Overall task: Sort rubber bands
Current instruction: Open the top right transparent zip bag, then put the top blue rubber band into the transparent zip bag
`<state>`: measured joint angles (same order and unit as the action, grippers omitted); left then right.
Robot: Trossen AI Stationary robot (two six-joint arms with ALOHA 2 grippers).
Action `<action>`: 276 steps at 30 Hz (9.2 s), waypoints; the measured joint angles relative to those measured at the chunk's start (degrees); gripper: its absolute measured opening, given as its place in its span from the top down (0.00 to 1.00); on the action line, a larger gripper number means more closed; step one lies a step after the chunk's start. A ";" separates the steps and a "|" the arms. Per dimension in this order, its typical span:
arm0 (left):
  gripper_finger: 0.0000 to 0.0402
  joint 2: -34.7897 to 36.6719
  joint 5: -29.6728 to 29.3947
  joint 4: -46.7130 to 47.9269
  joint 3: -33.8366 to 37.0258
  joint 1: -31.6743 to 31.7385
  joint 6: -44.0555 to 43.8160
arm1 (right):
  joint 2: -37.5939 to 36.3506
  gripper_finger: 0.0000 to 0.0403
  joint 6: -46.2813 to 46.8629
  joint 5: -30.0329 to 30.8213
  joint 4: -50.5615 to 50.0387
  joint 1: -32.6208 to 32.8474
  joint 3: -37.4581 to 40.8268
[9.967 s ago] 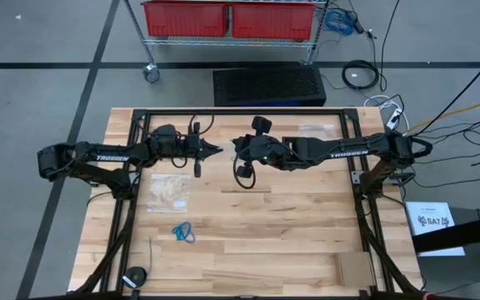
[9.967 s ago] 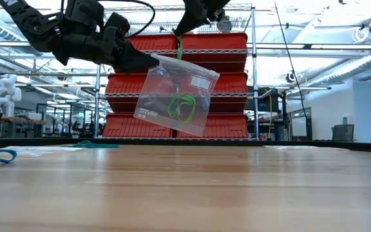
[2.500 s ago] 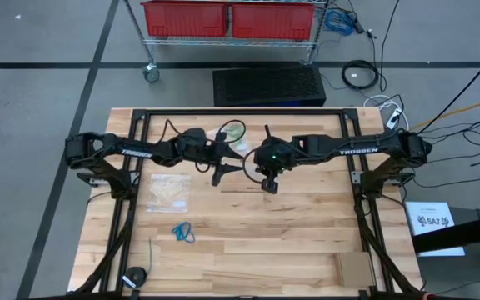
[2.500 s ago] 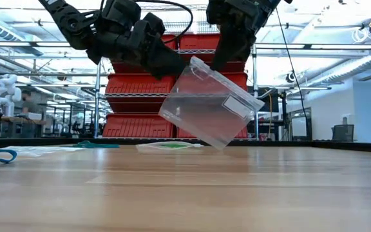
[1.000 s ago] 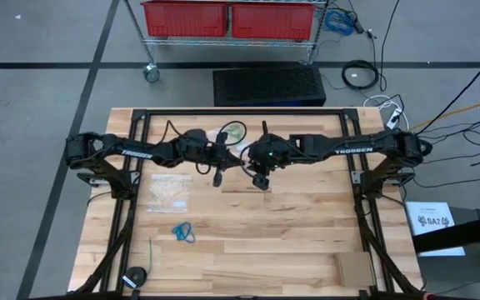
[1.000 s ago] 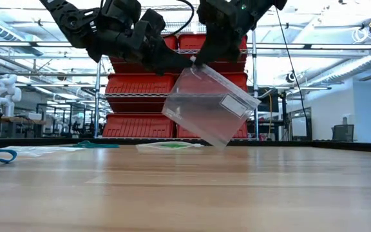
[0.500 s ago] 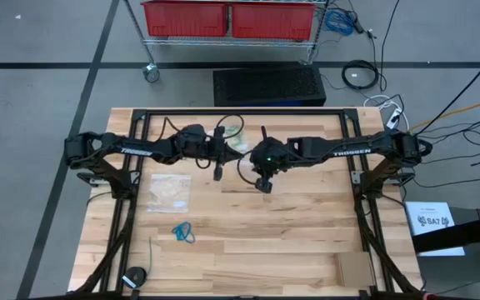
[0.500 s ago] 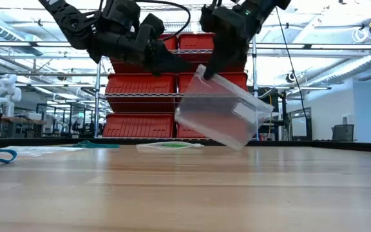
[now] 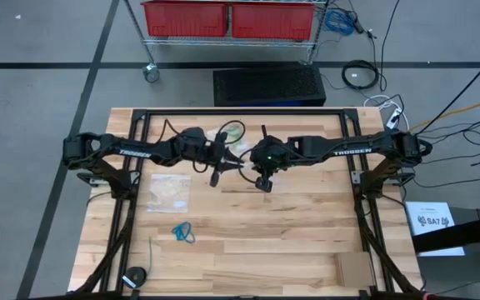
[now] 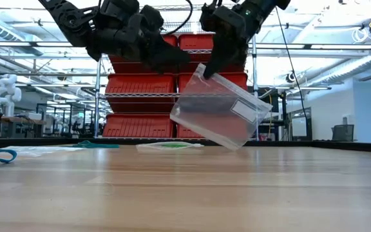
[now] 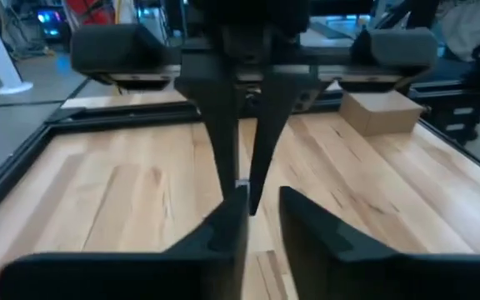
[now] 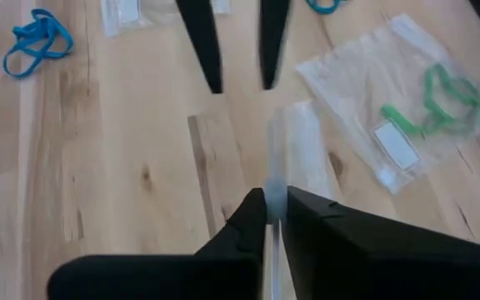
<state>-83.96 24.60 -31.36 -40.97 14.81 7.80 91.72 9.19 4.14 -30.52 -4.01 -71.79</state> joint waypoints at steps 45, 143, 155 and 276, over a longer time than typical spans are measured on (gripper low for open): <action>1.00 -3.94 -4.95 5.96 -5.89 -0.33 3.64 | -0.11 0.98 0.87 0.13 -5.91 0.57 -0.33; 1.00 0.05 -7.20 4.87 -6.12 3.14 2.05 | -3.69 0.99 7.74 0.31 -18.21 3.13 -0.04; 1.00 4.82 -7.77 11.58 -3.65 4.75 3.21 | -4.59 0.92 11.82 0.33 -23.33 3.76 0.00; 1.00 44.88 -34.61 13.75 22.25 14.08 -2.31 | 9.98 0.51 -8.93 -5.90 40.19 -7.41 -0.02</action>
<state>-39.08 -10.01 -17.61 -18.72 28.89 5.49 101.71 0.26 -1.76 9.66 -11.42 -71.81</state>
